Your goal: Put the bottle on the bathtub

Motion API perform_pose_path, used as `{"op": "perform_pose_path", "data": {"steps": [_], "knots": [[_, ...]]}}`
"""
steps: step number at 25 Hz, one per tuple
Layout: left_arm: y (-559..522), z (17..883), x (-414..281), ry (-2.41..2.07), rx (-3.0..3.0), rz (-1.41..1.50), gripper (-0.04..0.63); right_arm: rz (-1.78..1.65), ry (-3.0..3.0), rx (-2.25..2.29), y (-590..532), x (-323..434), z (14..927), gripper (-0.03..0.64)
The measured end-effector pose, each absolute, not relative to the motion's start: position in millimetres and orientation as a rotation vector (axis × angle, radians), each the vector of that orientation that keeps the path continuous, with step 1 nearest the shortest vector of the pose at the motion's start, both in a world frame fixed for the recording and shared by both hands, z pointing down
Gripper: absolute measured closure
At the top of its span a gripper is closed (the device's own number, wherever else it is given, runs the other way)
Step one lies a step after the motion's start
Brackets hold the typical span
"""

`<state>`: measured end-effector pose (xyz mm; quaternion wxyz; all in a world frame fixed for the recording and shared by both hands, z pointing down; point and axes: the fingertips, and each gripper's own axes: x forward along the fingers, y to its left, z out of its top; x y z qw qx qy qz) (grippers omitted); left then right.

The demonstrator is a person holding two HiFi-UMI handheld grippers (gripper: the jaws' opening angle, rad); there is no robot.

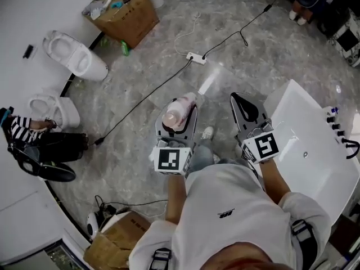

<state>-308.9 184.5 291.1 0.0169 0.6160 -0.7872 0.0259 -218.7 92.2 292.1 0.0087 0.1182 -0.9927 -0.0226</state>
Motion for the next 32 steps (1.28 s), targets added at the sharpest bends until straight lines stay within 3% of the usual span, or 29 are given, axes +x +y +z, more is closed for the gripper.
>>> {"op": "perform_pose_path", "data": {"steps": [16, 32], "knots": [[-3, 304, -346, -1.932, 2.423, 0.063, 0.371, -0.111, -2.889, 1.065, -44, -233, 295, 0.623], [-125, 316, -311, -1.576, 2.685, 0.067, 0.371, -0.109, -2.667, 1.457, -131, -186, 311, 0.623]]}}
